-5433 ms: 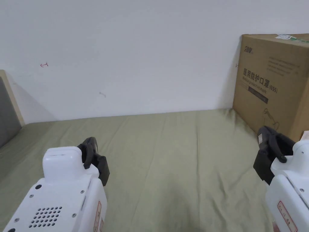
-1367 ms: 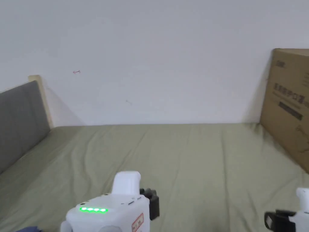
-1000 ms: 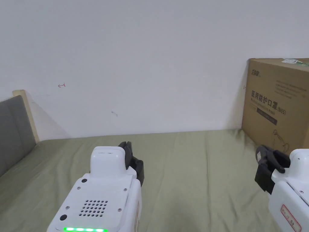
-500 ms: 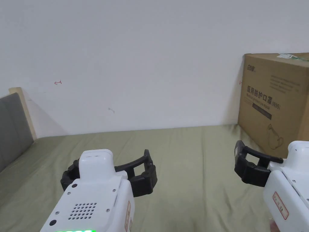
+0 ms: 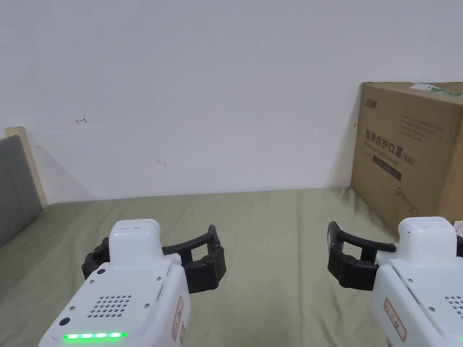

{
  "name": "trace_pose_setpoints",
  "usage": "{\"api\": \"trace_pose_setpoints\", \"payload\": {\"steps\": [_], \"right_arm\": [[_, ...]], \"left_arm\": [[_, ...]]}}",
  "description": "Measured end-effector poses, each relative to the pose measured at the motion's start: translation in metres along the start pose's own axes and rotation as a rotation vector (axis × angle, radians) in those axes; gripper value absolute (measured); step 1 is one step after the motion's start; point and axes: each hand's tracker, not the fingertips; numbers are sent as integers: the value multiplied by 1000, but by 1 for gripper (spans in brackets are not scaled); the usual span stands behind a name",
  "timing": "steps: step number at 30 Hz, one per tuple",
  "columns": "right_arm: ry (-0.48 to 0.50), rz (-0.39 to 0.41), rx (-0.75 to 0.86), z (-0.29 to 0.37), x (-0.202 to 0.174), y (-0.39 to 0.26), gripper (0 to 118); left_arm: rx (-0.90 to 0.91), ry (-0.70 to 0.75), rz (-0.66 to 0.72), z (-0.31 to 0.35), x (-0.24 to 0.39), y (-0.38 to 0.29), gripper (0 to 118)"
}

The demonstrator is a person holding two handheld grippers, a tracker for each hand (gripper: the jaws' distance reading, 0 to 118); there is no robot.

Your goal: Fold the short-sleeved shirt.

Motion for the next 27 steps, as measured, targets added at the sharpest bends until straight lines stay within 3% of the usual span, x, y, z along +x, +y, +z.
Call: {"api": "trace_pose_setpoints", "payload": {"steps": [8,18,27], "right_arm": [[23,23,-16,-3,-8,1,118],[31,-8,-62,-7,-8,-1,118],[32,-10,-95,-9,-7,-9,118]], "left_arm": [[-33,47,-51,-2,8,-1,118],[-64,13,-30,-6,6,-3,118],[-111,73,15,-14,1,-8,118]]}}
